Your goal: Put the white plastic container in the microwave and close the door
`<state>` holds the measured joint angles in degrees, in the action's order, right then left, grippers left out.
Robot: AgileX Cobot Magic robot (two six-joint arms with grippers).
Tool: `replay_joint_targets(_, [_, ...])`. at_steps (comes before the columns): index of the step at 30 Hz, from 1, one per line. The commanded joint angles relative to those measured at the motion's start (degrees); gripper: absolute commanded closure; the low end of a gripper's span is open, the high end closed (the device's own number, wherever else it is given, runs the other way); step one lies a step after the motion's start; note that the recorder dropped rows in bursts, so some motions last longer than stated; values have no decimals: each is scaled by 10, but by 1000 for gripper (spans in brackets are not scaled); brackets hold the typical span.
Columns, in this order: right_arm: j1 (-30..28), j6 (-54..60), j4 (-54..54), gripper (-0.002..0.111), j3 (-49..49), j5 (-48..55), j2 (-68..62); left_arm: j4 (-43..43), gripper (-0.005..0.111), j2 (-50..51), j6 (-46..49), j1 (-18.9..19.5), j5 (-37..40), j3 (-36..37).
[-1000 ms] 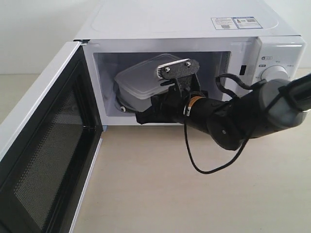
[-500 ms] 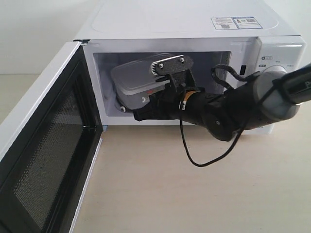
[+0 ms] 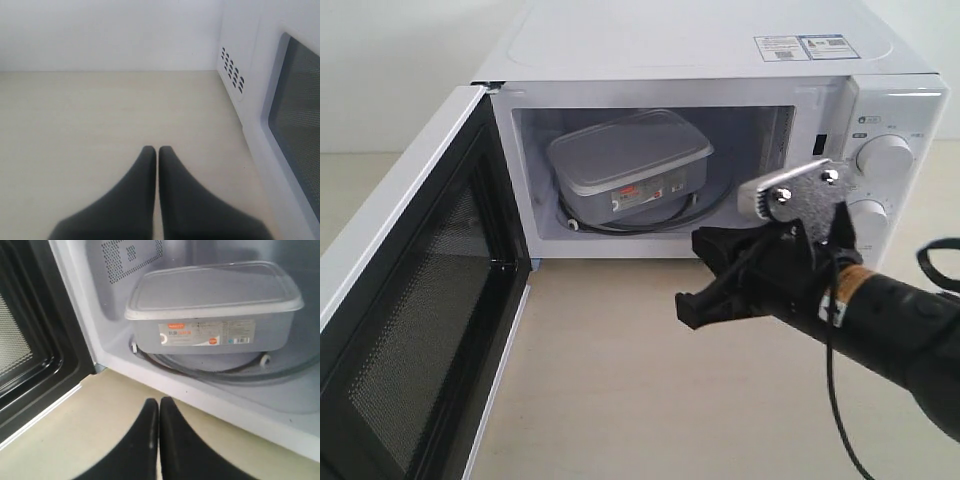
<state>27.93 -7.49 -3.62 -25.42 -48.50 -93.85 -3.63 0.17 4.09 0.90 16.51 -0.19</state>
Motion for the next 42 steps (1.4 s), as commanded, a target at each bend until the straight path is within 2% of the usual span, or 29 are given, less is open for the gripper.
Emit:
replay_joint_targets(1, [1,-1,-22,108,58,-33,49,-1,102,-2,3,2,0,2])
replay_joint_targets(9, [1,2,-23,108,82,-36,98,-1,102,-2,3,2,0,2])
replay_joint_targets(42, [1,-10,-21,108,82,-38,100,-1,102,-2,3,2,0,2])
